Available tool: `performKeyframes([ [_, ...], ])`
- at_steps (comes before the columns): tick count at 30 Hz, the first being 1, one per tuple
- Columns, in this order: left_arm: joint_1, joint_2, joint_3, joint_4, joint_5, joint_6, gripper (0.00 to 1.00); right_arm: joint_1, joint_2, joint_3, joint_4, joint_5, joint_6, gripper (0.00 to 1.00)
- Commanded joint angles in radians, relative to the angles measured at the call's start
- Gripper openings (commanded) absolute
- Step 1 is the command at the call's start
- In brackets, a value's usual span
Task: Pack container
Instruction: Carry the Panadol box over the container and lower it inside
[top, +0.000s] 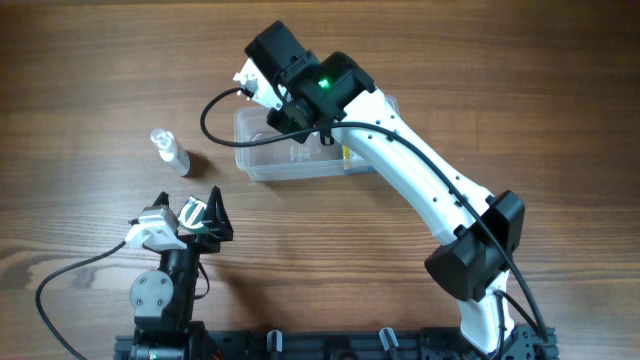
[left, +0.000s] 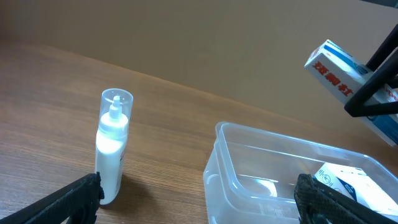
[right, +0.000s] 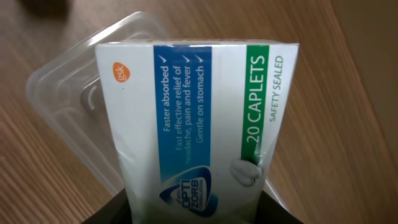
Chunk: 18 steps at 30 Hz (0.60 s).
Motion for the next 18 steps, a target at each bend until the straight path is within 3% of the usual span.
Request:
performKeyframes([
  [1, 0.01, -0.007, -0.005, -0.002, 0.012, -0.008, 1.0, -0.002, 0.021, -0.009, -0.005, -0.055, -0.104, 0.45],
  [13, 0.01, -0.007, -0.005, -0.002, 0.012, -0.008, 1.0, -0.004, 0.023, -0.01, -0.008, -0.059, -0.251, 0.52],
  [18, 0.01, -0.007, -0.005, -0.002, 0.012, -0.008, 1.0, -0.014, 0.055, -0.01, -0.009, -0.062, -0.277, 0.47],
])
